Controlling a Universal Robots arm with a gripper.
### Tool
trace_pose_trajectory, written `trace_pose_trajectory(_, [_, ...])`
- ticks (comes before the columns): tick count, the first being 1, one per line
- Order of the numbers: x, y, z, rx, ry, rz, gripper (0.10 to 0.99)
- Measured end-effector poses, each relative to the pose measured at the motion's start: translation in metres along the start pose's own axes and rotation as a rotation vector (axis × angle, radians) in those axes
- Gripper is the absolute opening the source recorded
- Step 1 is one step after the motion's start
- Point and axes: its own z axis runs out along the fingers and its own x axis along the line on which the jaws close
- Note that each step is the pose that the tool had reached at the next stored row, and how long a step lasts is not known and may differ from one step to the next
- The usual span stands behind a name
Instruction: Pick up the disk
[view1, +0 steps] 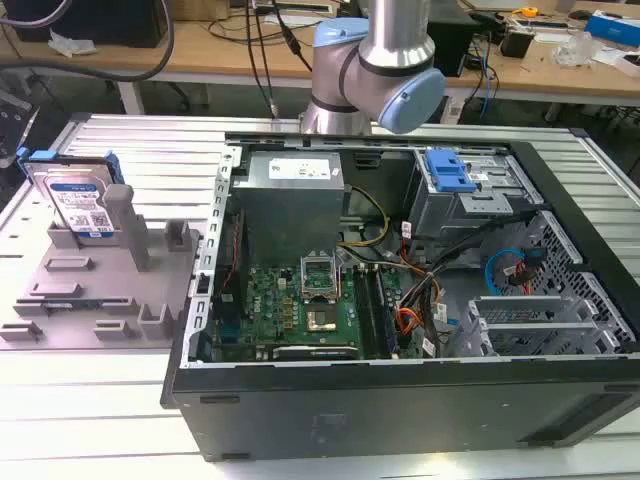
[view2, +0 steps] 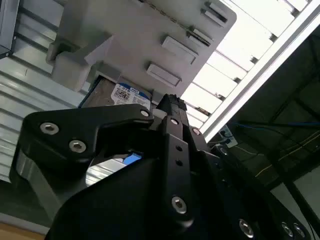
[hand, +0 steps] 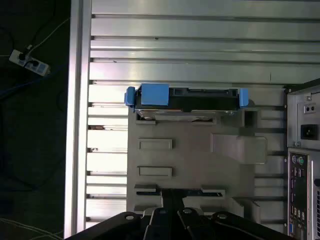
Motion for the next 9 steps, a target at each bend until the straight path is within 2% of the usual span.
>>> trace_pose_trajectory(9, [0.0000,0.0000,0.0000,0.000,0.0000,0.000,0.106])
